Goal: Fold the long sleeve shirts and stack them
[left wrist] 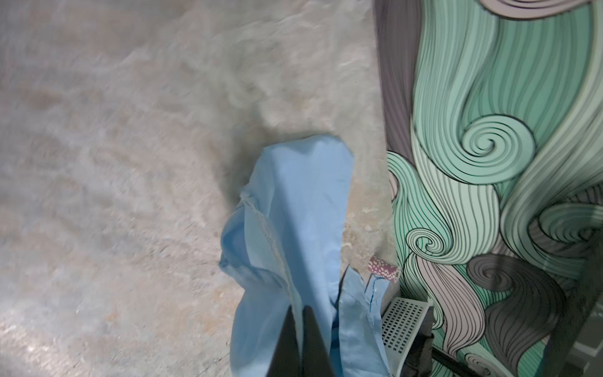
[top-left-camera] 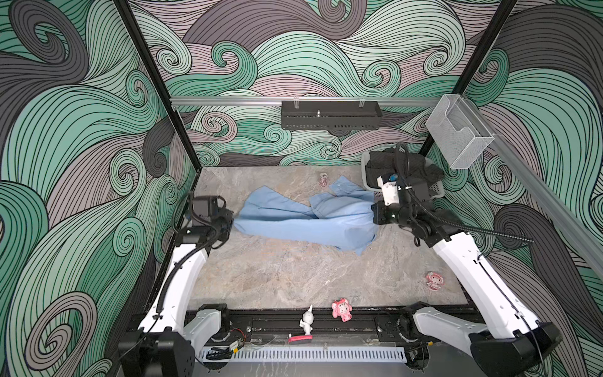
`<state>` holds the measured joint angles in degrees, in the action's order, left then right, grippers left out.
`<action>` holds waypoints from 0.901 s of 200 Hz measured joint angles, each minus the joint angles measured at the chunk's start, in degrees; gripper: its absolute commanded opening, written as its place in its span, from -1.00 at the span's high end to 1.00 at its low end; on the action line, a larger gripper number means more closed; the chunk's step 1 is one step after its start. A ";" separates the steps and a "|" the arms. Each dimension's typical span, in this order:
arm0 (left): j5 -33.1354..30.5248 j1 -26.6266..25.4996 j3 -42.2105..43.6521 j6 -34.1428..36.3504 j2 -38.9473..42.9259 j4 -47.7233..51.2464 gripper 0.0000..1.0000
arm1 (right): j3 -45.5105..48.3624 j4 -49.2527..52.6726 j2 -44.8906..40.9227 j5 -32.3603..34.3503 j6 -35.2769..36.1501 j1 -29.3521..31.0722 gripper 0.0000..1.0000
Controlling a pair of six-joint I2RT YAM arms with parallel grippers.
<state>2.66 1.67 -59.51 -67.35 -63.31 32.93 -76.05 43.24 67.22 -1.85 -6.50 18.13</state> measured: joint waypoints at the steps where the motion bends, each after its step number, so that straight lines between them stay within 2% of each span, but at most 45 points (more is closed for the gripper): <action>1: -0.02 0.00 -0.98 0.66 -0.52 0.22 1.00 | -0.35 0.02 0.17 0.02 0.09 -0.07 1.00; 49: 1.88 0.17 -32.41 16.72 -16.24 4.98 1.00 | -27.10 -2.67 13.64 1.97 5.44 -1.92 1.00; 75: 2.36 0.20 -43.17 24.35 -20.28 8.13 1.00 | -32.59 -4.31 16.39 2.34 8.13 -2.40 1.00; 100: 2.32 0.20 -40.87 29.33 -18.73 10.60 1.00 | -26.21 -5.77 13.90 2.34 9.77 -2.40 1.00; 130: 2.27 0.59 -25.22 31.41 -13.88 12.17 1.00 | -10.05 -6.88 8.68 3.04 10.60 -2.40 1.00; 147: 2.60 0.96 -19.67 31.41 -14.10 13.44 1.00 | -3.98 -6.86 8.13 3.08 10.62 -2.36 1.00; 166: 3.74 1.01 -18.99 31.08 -16.87 13.66 1.00 | -2.14 -7.32 10.10 3.45 10.60 -2.38 1.00; 180: 4.61 1.16 -22.71 30.58 -21.05 13.66 1.00 | -4.57 -7.65 13.62 3.87 10.62 -2.45 1.00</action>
<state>7.27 2.83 -82.21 -36.77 -84.36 46.59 -80.62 35.59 80.84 2.02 4.12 15.68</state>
